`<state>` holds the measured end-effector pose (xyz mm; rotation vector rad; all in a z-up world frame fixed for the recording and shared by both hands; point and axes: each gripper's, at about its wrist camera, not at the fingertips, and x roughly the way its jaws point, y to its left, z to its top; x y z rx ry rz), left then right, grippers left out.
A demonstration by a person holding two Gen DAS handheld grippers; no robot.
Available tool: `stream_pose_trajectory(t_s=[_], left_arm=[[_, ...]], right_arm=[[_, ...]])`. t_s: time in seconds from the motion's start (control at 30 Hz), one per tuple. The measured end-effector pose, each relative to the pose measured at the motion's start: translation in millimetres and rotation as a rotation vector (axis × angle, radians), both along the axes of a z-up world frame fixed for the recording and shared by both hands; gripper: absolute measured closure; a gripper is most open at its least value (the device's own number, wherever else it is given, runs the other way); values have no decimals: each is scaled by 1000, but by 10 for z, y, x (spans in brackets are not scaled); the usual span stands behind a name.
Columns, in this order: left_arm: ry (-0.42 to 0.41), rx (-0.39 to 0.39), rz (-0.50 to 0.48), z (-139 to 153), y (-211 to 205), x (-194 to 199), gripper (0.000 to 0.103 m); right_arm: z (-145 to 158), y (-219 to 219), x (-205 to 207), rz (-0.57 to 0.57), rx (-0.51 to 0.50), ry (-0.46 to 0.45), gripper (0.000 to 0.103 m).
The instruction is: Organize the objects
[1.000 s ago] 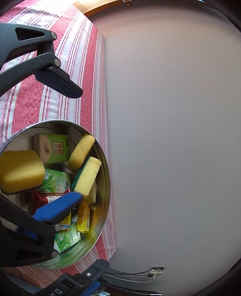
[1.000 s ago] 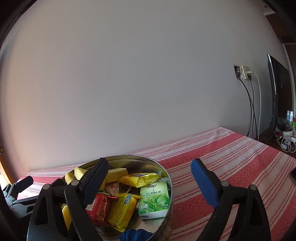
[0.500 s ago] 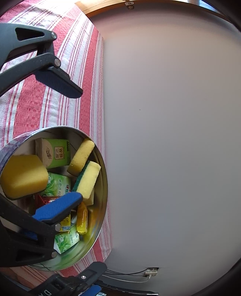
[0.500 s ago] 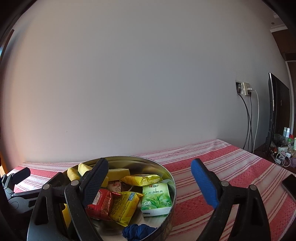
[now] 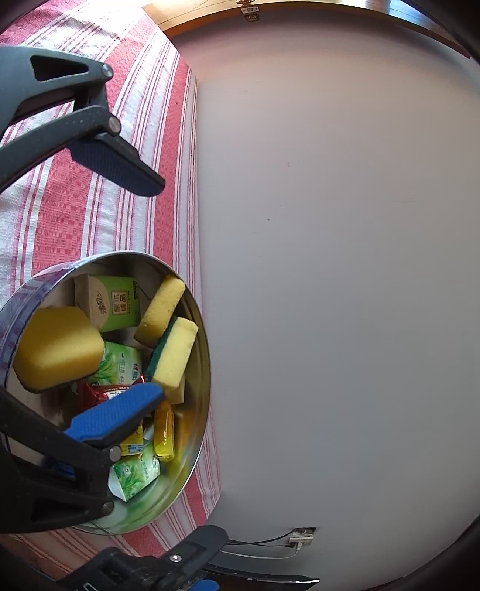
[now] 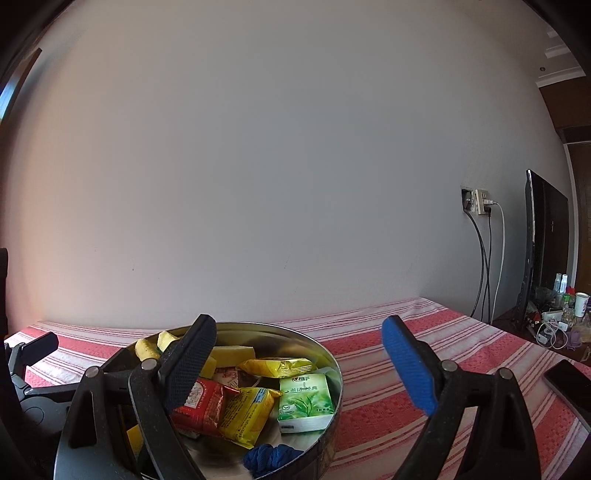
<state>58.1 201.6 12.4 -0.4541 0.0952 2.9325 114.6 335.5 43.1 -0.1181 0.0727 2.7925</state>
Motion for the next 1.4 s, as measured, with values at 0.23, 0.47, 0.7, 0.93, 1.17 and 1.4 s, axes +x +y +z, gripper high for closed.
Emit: stream_pose_trajectory(t_s=[0.23,0.47,0.7,0.93,1.17,1.4], left_arm=[[33,12,1,34,-12,66,1],[29,37,7,48,-81,87,1],[24,33,13,46,-50,92,1],[20,21,26,47,-36,97,1],[34,1,41,62,-9,144,1],[18,17,40,64,-51,125,1]], right_arm=[[19,-43,114,-25,17,44,2],[26,-72,157,-13,19,51,1],[27,-84,182,-2,19,53,1],[23,-79,179,-5,18,50,1],[21,-57,172,-3,2,39,1],[27,-60,173,-7,5,37,1]])
